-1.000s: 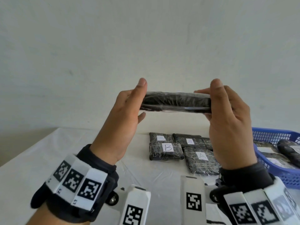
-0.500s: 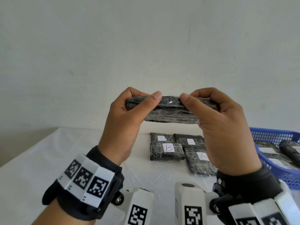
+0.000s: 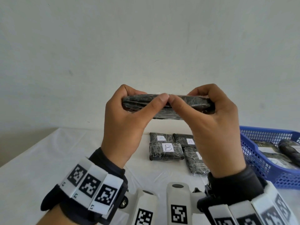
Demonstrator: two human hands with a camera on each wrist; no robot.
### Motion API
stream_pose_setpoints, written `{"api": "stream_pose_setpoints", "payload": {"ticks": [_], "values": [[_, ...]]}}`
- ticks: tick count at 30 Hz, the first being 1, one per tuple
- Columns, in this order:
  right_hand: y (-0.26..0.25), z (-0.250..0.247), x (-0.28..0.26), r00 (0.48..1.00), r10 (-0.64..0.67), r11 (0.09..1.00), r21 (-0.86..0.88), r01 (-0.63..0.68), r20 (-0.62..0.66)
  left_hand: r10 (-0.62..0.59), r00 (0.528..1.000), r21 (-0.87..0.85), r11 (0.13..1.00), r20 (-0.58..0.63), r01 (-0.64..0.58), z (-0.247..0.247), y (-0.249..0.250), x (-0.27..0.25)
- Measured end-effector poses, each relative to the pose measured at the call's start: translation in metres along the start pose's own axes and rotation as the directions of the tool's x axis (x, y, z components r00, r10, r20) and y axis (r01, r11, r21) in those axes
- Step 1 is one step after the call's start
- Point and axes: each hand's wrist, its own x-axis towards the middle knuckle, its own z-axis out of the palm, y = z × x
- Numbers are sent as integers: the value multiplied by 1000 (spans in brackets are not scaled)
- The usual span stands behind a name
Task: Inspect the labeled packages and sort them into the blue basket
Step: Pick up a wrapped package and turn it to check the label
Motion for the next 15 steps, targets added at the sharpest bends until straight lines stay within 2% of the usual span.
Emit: {"api": "stream_pose_setpoints", "payload": {"ticks": [5,9,12,15], "values": [[2,-2,1,1000,3,1000,16,-3,3,-32,999,10,999,36,32,1,-1,0],[2,-5,2,1000,4,1000,7,-4,9,-106,993,14,994,45,105,0,1,1],[3,-7,4,1000,13,999,53,-14,21,-106,992,10,994,66,105,-2,4,2],[2,-9,4,999,-5,998,65,3,37,-123,988,-70,989,88,129,-3,6,4]]}}
